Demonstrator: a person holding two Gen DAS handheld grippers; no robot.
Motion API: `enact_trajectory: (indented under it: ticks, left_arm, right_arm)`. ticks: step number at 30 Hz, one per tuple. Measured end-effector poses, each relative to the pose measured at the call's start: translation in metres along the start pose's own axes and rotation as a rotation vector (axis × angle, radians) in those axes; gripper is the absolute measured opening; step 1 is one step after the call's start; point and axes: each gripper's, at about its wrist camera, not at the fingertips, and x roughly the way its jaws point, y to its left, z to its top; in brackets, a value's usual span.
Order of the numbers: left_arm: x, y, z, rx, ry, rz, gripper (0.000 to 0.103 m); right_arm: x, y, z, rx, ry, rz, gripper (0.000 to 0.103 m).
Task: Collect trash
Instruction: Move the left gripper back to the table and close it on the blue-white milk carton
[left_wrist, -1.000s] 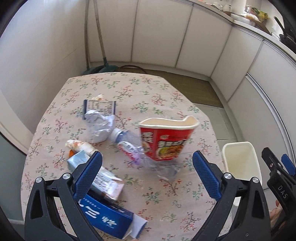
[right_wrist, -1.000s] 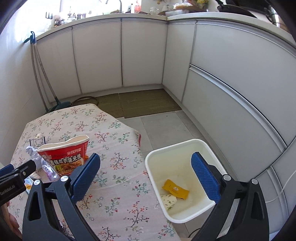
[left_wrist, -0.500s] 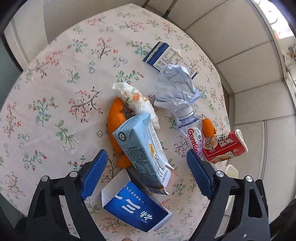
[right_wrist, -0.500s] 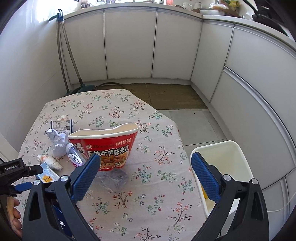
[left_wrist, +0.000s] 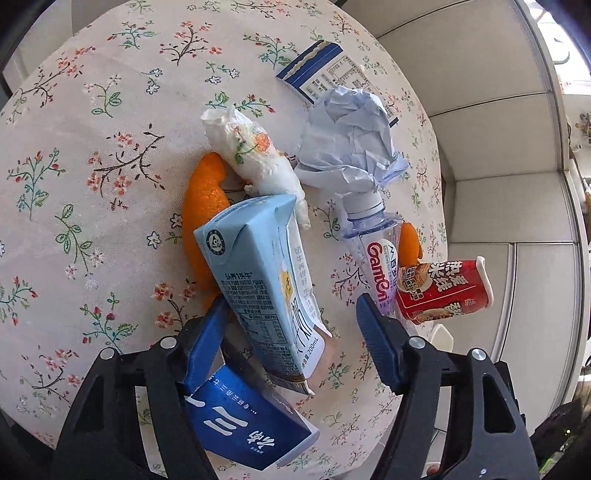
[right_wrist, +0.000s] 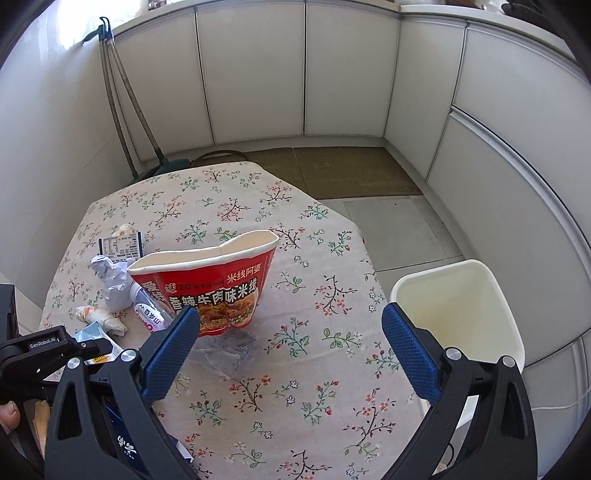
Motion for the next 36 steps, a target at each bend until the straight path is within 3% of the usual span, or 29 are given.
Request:
enact_trajectory:
  ticks: [1, 3, 6, 8, 14, 16, 17, 18, 19, 24, 29, 36]
  left_arm:
    - [0.001, -0.002, 0.0, 0.007, -0.004, 0.009, 0.058]
    - [0.002, -0.003, 0.003, 0.03, -0.004, 0.009, 0.035]
    - [0.008, -0.005, 0.004, 0.05, 0.026, -0.021, 0.026]
    - [0.015, -0.006, 0.004, 0.053, 0.047, -0.033, 0.026]
    - [0.032, -0.011, 0.005, 0.022, 0.047, -0.065, 0.034]
    - [0.035, -0.015, 0.008, 0.011, 0.025, -0.078, 0.05]
    - [0.035, -0.016, 0.009, 0.004, 0.01, -0.086, 0.067]
    - [0.036, -0.019, 0.011, 0.001, -0.005, -0.095, 0.078]
    - [0.038, -0.024, 0.015, -0.001, -0.01, -0.092, 0.08]
    - [0.043, -0.045, 0.007, 0.029, -0.053, 0.047, 0.077]
    - [0.05, -0.055, 0.0, 0.087, -0.006, 0.141, 0.07]
    - [0.071, -0.078, 0.008, 0.135, -0.015, 0.184, 0.069]
  right_arm:
    - [0.001, 0.0, 0.0, 0.002, 0.004, 0.004, 0.096]
    - [0.002, 0.001, -0.001, 0.0, 0.012, 0.01, 0.096]
    - [0.004, 0.004, -0.002, -0.01, 0.025, 0.018, 0.096]
    - [0.006, 0.005, -0.003, -0.017, 0.033, 0.019, 0.096]
    - [0.008, -0.001, -0.005, -0.027, 0.039, -0.001, 0.096]
    - [0.01, -0.007, -0.005, -0.012, 0.047, -0.003, 0.096]
    - [0.011, -0.009, -0.005, -0.004, 0.054, -0.001, 0.096]
    - [0.012, -0.011, -0.005, -0.001, 0.059, 0.0, 0.096]
    - [0.013, -0.012, -0.005, -0.001, 0.062, 0.001, 0.096]
    - [0.013, -0.017, -0.008, -0.025, 0.061, -0.023, 0.096]
    - [0.01, -0.032, -0.004, 0.007, 0.057, -0.019, 0.096]
    - [0.01, -0.035, -0.002, 0.01, 0.063, -0.004, 0.096]
